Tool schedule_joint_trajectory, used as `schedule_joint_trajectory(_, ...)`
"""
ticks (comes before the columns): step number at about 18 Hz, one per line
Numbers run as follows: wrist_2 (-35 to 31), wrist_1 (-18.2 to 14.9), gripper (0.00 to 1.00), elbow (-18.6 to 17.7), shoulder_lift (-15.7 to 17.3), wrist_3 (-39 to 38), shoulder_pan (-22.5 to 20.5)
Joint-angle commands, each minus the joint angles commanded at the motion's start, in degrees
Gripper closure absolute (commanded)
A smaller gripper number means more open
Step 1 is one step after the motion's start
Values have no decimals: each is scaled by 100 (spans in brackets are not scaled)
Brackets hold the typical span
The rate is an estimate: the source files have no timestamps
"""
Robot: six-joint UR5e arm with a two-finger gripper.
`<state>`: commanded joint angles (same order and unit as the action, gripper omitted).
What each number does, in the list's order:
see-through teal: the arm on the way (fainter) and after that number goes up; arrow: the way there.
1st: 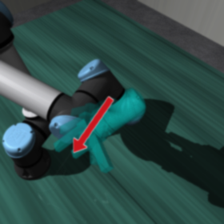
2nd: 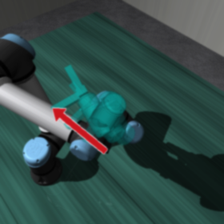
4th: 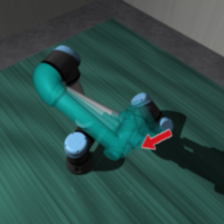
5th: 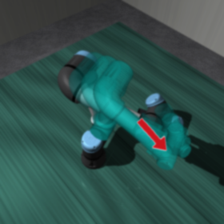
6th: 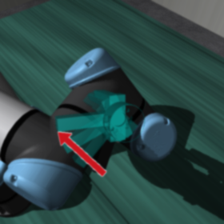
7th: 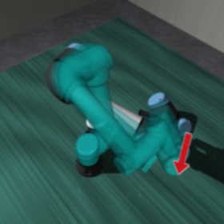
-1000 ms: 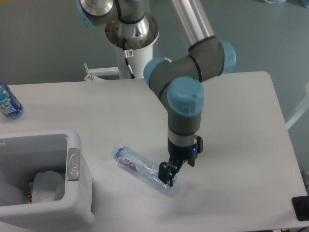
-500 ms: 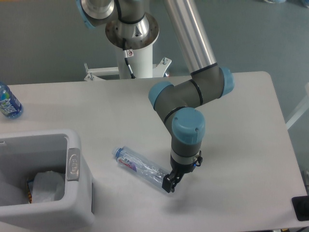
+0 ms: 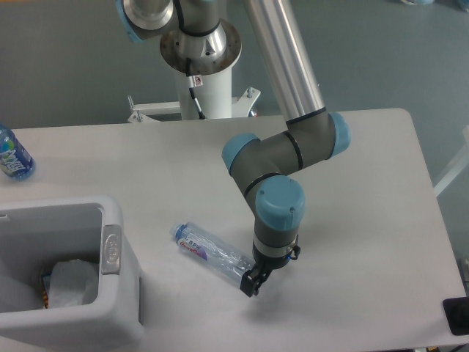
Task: Place the trash in the trash can
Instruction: 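Rotate the gripper and close it around the bottle's cap end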
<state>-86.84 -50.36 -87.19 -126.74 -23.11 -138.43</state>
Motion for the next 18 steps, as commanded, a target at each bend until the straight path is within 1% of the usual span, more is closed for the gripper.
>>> schedule_joint_trajectory(2,0,0,0,-9,-26,0,114)
schedule_joint_trajectory(9,-26,0,0,-44,-53,17,132)
schedule_joint_trajectory(12,-202,9,8,-70,-61,0,141)
schedule_joint_trajectory(16,-211,35,11,-53,-114,0,150)
schedule_joint_trajectory(18,-211,35,15,-53,-123,0,150)
